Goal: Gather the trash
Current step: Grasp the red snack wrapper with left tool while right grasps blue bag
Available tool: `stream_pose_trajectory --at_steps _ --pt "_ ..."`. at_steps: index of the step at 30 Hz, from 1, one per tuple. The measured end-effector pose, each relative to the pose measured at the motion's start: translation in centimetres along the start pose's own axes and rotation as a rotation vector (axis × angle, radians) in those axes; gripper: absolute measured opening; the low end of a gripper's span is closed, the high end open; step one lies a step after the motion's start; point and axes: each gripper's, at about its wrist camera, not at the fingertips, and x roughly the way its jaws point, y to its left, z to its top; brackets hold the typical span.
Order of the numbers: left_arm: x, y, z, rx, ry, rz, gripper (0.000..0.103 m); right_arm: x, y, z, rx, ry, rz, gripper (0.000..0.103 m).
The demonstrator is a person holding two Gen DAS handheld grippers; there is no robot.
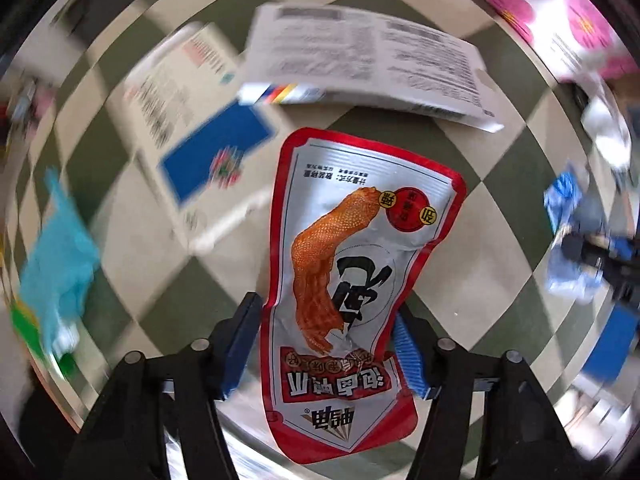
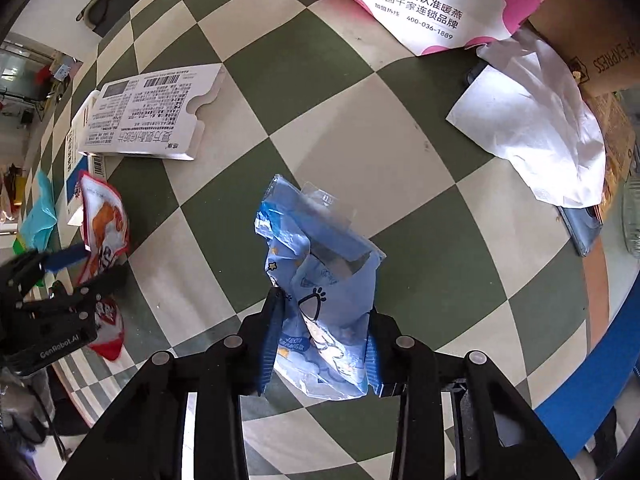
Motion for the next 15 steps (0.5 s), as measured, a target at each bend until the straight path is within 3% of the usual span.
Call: stream_pose_trajectory --at_steps 5,7,10,15 --pt "0.6 0.7 -4.8 -0.311 0.029 -0.098 0.056 0.0 0.1 -0.6 -0.03 0.028 0.008 0.037" --pt "0.8 0.5 -6.8 -0.389 0.018 -0.114 0.056 0.3 0.5 -1.3 -0.059 0.034 -0.009 0.037" --pt "1.0 0.0 -7.8 -0.418 -0.019 -0.099 0.059 0.8 1.6 -2.4 -0.096 0.031 -0.047 0.037" --pt "1.3 -1.9 -7.1 -0.422 0.0 -0.033 0.061 1.8 3.5 -1.6 -0.115 0.026 -0.091 0.041"
